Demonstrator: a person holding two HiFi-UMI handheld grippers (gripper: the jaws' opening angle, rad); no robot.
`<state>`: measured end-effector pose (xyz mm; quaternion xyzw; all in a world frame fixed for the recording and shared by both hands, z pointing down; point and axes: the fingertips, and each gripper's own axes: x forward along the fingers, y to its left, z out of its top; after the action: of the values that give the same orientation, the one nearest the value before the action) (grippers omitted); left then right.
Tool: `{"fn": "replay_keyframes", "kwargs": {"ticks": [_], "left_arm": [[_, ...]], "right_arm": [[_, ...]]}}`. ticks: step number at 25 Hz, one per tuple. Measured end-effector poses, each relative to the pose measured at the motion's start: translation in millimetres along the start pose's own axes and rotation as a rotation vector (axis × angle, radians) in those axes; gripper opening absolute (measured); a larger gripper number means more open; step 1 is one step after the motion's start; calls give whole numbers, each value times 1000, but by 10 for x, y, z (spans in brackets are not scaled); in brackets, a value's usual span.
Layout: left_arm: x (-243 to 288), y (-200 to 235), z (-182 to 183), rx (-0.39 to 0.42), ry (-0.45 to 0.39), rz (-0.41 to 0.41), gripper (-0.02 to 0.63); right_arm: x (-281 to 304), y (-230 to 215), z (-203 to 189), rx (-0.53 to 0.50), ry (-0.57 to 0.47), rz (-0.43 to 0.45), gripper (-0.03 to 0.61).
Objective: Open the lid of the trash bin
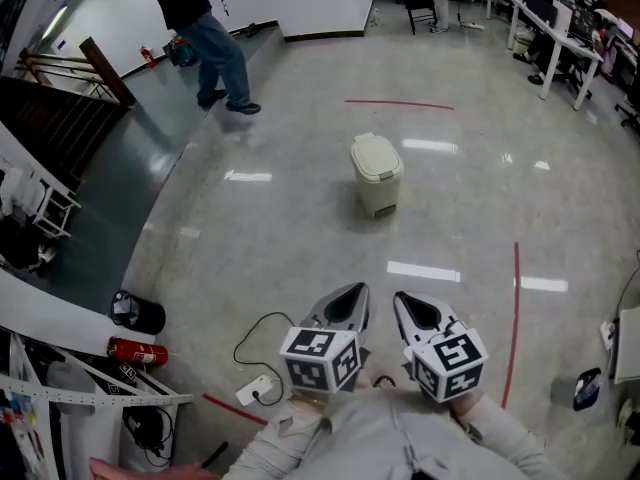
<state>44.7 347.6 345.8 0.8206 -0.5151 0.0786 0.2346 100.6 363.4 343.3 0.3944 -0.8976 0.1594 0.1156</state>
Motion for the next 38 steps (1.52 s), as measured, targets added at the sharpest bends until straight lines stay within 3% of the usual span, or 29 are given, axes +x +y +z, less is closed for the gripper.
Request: {"fn": "replay_keyframes", "kwargs": {"ticks": [16,38], "left_arm": [[163,364,251,20,-10,-20,5],[985,1719,1044,80,61,-132,5]], "right_arm": [[440,-42,245,-14,-14,-23,-2],[2099,-275,883,35,-13,-140,-2]]}}
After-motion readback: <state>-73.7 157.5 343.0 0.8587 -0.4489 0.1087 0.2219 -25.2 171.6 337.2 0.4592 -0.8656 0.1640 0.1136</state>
